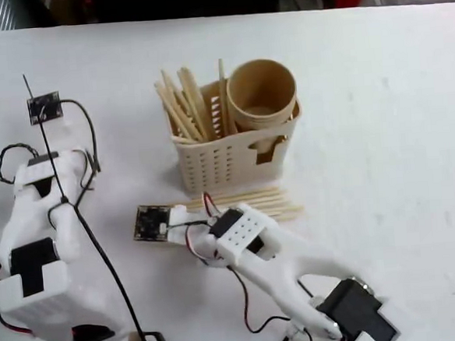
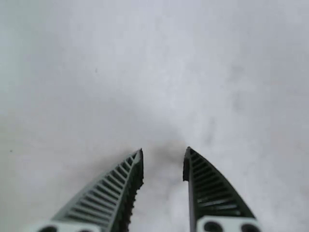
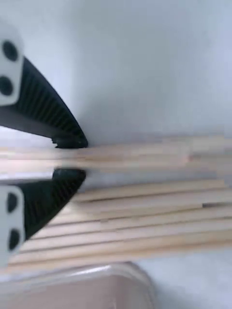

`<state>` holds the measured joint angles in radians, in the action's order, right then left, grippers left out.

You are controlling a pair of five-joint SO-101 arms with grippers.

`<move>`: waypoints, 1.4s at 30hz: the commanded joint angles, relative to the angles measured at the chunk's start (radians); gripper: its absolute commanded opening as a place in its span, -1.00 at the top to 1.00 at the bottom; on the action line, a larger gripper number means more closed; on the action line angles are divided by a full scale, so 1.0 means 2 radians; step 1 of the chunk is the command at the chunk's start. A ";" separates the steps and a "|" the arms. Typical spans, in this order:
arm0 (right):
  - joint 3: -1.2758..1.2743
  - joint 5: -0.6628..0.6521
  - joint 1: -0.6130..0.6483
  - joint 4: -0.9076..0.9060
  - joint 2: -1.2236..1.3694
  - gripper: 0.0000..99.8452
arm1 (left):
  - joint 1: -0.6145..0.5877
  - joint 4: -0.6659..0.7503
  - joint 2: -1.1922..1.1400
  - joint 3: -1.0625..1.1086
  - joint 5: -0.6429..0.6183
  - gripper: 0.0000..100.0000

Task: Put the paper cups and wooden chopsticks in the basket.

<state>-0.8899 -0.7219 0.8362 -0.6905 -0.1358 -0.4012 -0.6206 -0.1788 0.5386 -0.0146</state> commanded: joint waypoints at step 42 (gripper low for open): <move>0.502 0.142 -0.069 -0.036 -0.196 0.97 | 0.006 -0.004 0.002 -0.024 0.005 0.69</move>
<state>-0.0353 -0.4457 0.6981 -0.8270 -0.5685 -0.4012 -0.6206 -0.1788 0.5386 -0.0146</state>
